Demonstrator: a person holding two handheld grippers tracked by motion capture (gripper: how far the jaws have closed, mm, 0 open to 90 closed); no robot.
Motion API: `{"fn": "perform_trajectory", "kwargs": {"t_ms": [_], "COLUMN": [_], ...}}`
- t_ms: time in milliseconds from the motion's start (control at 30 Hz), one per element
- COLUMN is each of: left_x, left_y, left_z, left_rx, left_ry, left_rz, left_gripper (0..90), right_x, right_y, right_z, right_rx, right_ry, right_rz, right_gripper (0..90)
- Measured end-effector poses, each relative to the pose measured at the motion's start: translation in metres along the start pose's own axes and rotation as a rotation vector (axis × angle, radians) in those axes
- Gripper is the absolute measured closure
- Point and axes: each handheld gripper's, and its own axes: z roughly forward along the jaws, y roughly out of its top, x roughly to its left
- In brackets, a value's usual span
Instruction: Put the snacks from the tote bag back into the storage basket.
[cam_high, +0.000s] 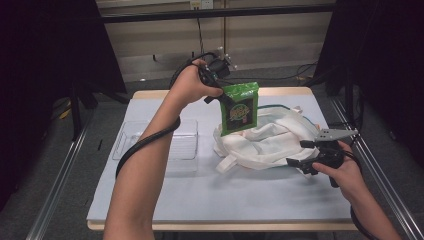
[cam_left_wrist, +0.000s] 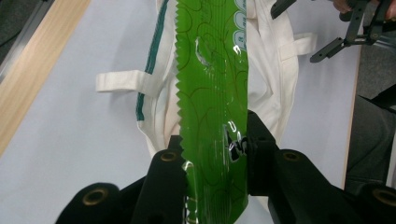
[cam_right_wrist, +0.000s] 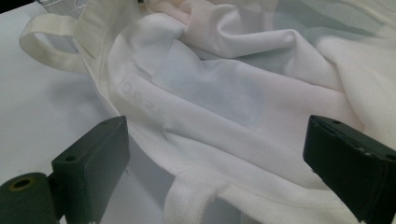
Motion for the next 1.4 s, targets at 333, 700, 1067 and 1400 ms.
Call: {"fn": "perform_trajectory", "kwargs": {"t_ms": [333, 700, 1067, 1400], "left_x": [0.005, 0.007, 0.014, 0.024], "left_y": [-0.014, -0.028, -0.045, -0.060], "left_z": [-0.009, -0.017, -0.030, -0.037], "left_rx": [0.017, 0.001, 0.010, 0.020], "left_ry": [-0.009, -0.020, -0.006, 0.018], "left_rz": [0.018, 0.027, 0.014, -0.001], "left_gripper": [73.9, 73.7, 73.7, 73.6], "right_x": [0.001, 0.000, 0.003, 0.002], "right_y": [0.000, 0.000, 0.001, 0.000], "right_z": [0.002, 0.000, -0.001, 0.001], "right_rx": [0.011, 0.013, 0.014, 0.014], "right_ry": [0.015, 0.015, 0.022, 0.026], "right_rz": [-0.005, -0.008, -0.017, -0.025], "right_gripper": [5.7, 5.2, 5.2, 5.2]}}
